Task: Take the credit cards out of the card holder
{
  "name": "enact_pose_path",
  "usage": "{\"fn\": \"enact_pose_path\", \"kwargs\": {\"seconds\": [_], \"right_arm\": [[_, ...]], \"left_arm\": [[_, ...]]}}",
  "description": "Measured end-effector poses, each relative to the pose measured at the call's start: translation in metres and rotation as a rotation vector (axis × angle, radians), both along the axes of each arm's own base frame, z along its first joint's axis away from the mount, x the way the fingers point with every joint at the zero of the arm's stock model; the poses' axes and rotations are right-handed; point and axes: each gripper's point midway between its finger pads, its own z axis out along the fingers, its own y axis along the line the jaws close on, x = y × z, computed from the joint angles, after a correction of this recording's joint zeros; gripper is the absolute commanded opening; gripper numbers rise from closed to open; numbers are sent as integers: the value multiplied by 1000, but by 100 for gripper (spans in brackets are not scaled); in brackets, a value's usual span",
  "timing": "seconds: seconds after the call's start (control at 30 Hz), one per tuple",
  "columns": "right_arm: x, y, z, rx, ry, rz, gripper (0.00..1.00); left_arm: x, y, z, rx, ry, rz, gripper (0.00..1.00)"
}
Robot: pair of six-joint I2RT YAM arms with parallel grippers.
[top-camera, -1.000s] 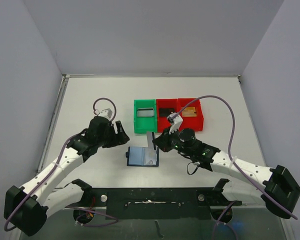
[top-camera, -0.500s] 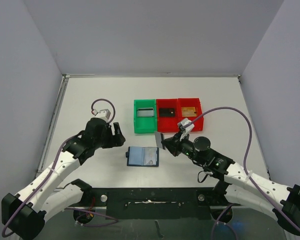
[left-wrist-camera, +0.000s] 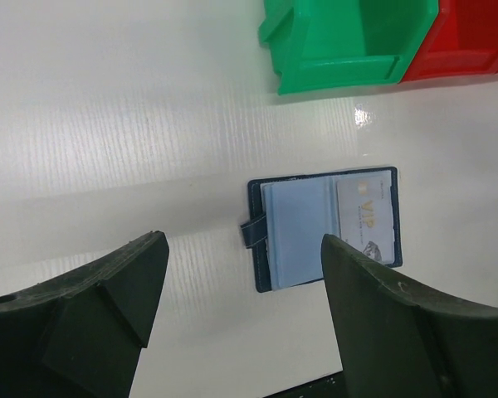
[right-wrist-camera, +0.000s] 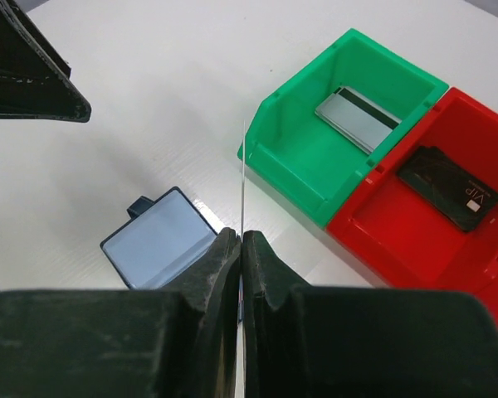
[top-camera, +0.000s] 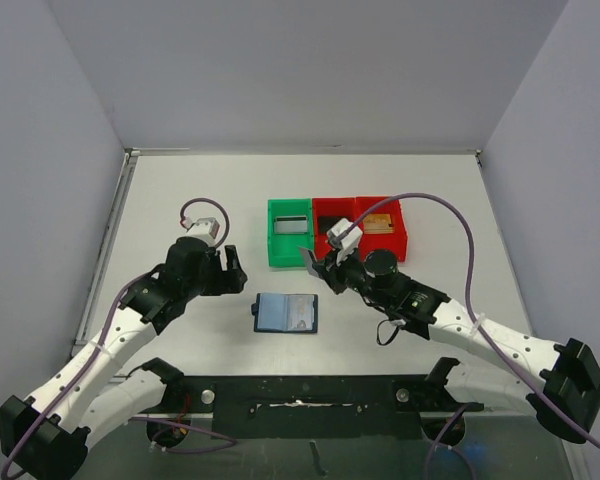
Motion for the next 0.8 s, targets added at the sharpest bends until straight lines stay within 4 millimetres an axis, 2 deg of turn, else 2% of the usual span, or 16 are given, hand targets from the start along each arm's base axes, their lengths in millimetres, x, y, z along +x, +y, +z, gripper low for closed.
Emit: {"fn": "enact_pose_path", "kwargs": {"seconds": [0.13, 0.27, 0.4, 0.57, 0.7, 0.8], "right_arm": [[13, 7, 2, -72, -55, 14, 0], [34, 18, -4, -187, -115, 37, 0], [69, 34, -13, -311, -163, 63, 0], [117, 41, -23, -426, -197, 71, 0], [142, 44, -38, -507, -210, 100, 0], [153, 49, -51, -560, -214, 137, 0]], "left_arm": [[2, 4, -1, 16, -5, 20, 75], [4, 8, -1, 25, -11, 40, 75], [5, 10, -1, 30, -14, 48, 75], [6, 13, -1, 35, -16, 59, 76], [8, 15, -1, 39, -16, 65, 76], [8, 16, -1, 41, -17, 69, 76]]}}
